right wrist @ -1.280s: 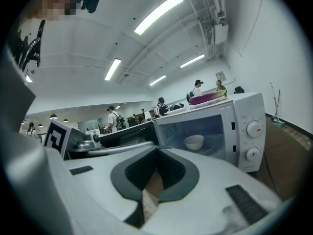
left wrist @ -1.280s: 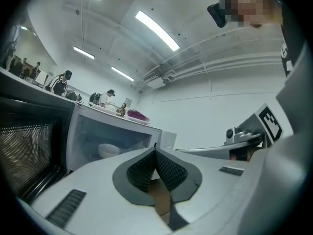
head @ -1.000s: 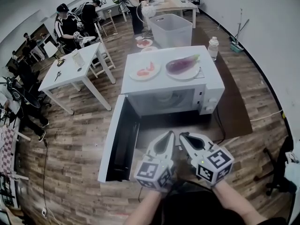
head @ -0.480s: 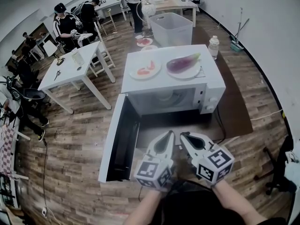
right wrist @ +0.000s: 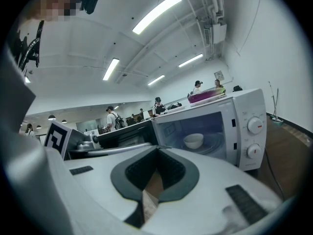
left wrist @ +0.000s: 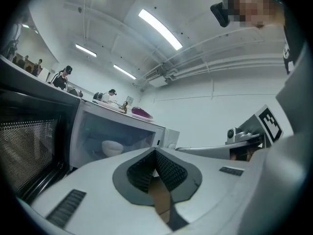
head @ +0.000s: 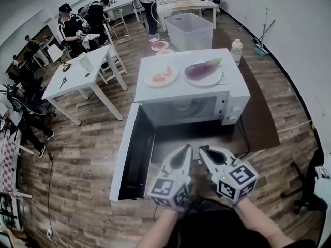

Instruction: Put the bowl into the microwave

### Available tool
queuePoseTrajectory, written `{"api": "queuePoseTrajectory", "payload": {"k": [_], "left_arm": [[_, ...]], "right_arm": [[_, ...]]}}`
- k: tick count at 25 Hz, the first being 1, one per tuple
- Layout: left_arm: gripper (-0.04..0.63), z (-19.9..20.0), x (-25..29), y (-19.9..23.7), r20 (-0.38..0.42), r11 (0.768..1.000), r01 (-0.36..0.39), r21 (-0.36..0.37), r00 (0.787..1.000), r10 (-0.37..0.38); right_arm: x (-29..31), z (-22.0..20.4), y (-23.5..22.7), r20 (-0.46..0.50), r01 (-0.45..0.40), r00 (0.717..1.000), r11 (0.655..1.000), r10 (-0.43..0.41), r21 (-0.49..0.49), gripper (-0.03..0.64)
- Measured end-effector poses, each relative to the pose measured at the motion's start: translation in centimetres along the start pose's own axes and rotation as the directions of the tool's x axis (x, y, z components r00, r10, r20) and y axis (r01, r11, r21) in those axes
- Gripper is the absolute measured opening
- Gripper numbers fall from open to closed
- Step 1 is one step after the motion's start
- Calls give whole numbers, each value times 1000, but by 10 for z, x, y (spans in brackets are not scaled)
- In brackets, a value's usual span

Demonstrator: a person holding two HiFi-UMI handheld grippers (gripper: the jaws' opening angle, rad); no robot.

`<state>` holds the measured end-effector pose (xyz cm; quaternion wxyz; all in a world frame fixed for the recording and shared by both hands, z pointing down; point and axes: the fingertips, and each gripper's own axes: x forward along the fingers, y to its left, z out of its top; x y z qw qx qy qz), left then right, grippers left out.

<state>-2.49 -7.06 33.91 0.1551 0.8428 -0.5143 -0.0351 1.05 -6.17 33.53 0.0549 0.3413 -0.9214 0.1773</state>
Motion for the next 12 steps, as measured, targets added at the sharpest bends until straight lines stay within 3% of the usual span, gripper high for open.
{"api": "queuePoseTrajectory", "payload": {"k": [12], "left_arm": [[2,-3,-6,4,-7,1000,-11,-15,1000,11]], "right_arm": [[3,-5,3,-1,-10,1000,1000,10,17,0]]}}
